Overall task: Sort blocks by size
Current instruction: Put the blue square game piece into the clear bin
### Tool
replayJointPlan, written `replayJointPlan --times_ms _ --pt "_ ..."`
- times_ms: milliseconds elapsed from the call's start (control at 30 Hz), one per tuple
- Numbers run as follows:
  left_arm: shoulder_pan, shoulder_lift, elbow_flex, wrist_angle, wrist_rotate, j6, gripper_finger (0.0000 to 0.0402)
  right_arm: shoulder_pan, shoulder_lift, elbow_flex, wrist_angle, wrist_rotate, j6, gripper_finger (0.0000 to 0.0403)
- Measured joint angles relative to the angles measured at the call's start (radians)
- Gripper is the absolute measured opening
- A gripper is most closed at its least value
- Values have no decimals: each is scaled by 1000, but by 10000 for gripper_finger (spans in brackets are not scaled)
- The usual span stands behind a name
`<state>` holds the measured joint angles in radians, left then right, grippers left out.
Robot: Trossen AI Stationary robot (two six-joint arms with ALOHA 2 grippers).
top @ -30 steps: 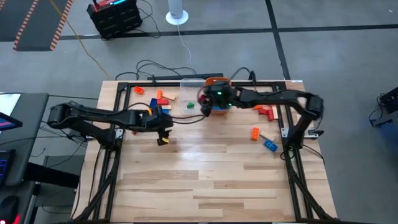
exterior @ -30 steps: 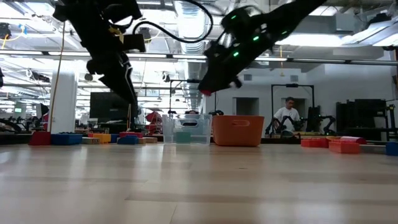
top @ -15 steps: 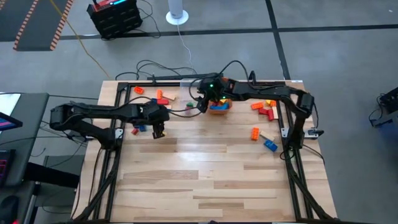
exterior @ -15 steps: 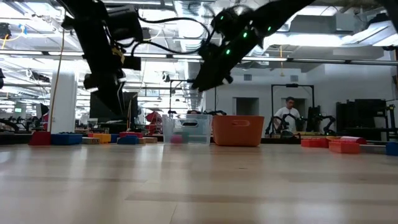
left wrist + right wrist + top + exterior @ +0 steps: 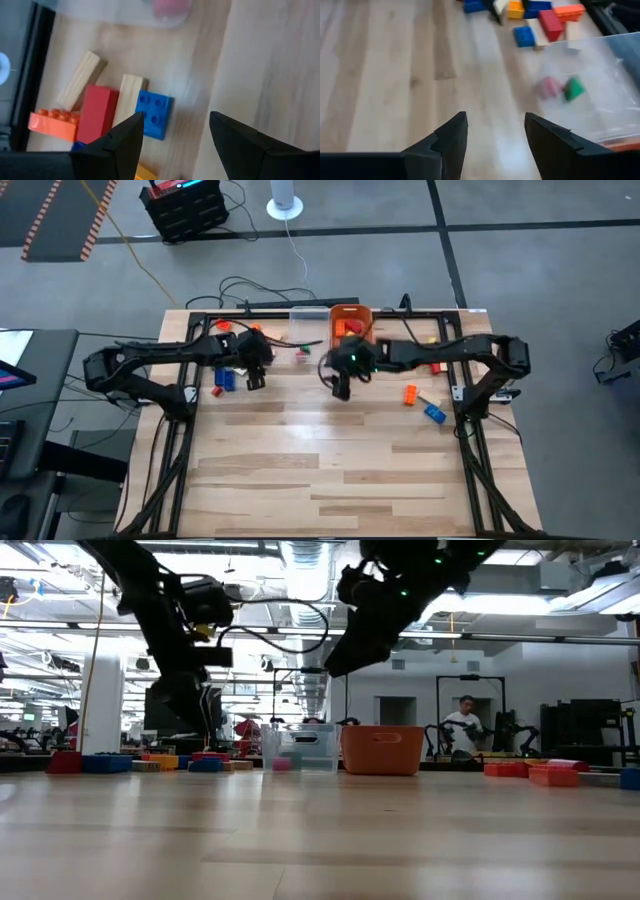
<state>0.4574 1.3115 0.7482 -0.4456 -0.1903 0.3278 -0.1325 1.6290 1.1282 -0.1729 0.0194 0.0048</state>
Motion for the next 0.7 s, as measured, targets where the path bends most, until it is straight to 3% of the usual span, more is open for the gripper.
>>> replayJointPlan --times_ms 200,367,700 --pt "48 18 -3 10 -8 -19 222 88 -5 -100 128 13 44 226" --pt "49 18 -2 21 -10 62 222 135 -6 -145 209 16 61 226" --pt "53 59 11 52 55 64 222 237 -5 -154 289 75 66 226"
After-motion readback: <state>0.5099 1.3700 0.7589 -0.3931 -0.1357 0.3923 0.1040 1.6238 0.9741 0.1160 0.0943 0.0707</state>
